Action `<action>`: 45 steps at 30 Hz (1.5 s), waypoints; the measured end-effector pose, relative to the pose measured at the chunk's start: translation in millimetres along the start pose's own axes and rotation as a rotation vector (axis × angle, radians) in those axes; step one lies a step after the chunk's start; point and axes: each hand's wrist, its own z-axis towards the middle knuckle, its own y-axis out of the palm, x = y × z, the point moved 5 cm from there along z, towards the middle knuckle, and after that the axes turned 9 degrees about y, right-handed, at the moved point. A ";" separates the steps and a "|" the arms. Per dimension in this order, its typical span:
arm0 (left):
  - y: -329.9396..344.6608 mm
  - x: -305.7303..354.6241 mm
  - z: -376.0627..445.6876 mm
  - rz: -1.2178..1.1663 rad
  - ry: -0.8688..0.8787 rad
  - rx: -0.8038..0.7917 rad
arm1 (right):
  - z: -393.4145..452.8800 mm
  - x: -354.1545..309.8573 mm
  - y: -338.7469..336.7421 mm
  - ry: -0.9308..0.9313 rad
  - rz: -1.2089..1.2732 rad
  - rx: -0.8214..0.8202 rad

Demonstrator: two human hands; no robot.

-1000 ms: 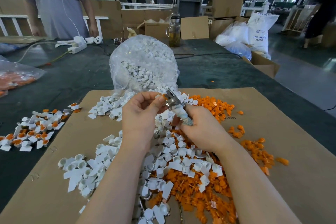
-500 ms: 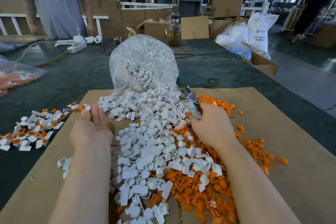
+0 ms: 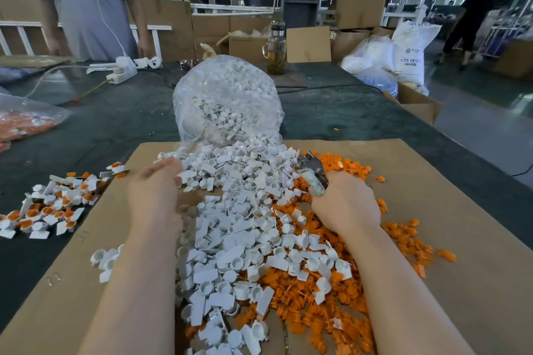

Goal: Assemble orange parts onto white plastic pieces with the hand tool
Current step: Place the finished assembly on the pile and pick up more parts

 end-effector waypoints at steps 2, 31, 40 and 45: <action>11.4 1.9 -6.3 0.290 0.135 -0.127 | -1.3 -1.5 1.4 -0.011 -0.036 0.012; 48.4 2.8 -30.7 0.076 0.322 -0.469 | -2.1 -14.7 -11.1 -0.151 0.383 0.076; 59.9 -0.3 -40.2 -0.004 0.271 -0.592 | -7.0 -22.4 -12.8 -0.215 0.605 0.005; 60.2 0.4 -42.2 -0.017 0.320 -0.490 | -10.5 -24.3 -15.7 -0.247 0.650 0.023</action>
